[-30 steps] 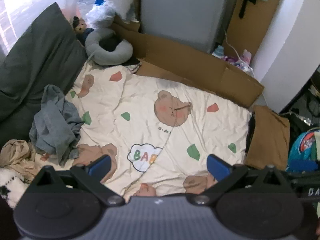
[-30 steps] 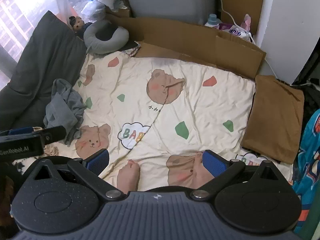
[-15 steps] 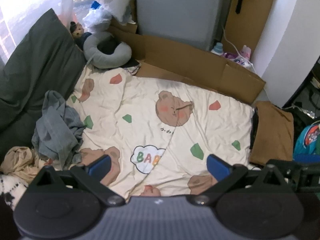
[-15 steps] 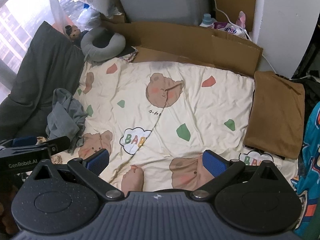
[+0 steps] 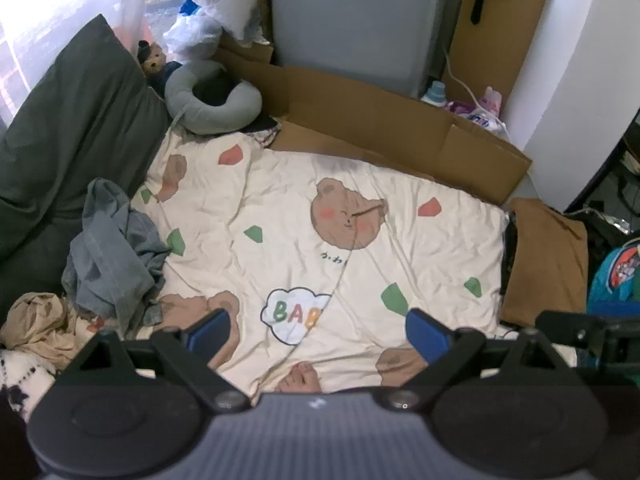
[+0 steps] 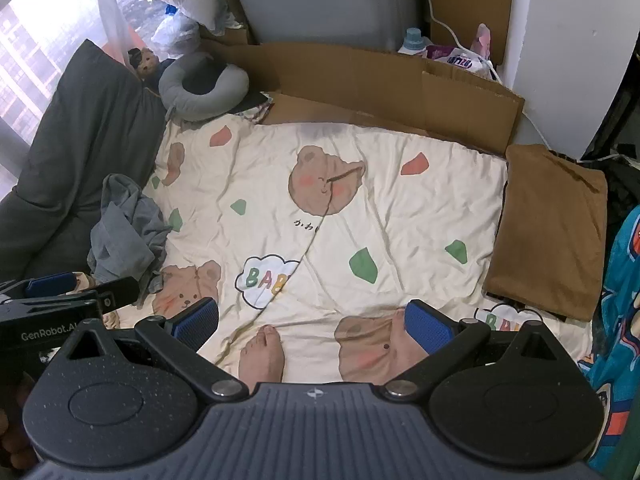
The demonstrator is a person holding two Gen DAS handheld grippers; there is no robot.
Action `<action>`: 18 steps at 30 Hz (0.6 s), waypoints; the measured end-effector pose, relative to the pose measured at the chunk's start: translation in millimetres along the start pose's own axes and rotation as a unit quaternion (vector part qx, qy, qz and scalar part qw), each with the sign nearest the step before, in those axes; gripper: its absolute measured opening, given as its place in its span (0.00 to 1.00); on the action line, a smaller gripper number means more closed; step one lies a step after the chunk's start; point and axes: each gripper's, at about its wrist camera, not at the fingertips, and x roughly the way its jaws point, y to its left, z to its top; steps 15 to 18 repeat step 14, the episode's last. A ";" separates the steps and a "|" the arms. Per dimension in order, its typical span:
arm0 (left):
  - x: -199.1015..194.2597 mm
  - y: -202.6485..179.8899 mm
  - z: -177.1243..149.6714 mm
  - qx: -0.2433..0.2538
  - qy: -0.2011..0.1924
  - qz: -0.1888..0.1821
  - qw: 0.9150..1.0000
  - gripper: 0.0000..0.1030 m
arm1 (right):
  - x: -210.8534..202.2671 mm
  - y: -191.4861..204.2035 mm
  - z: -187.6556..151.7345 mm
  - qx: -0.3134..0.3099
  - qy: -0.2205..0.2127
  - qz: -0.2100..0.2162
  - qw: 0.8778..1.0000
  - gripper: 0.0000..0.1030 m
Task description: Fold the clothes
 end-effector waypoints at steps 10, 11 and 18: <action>0.6 -1.2 0.2 0.006 -0.002 0.005 1.000 0.93 | 1.0 0.3 1.3 0.003 -0.002 -0.002 1.000 0.99; 0.7 -0.4 0.4 0.006 -0.002 0.006 1.000 0.93 | 1.0 0.5 1.7 0.002 -0.002 -0.003 1.000 0.99; 0.9 1.4 0.7 0.005 -0.002 0.009 1.000 0.93 | 0.7 0.4 3.2 0.001 -0.003 -0.005 1.000 0.99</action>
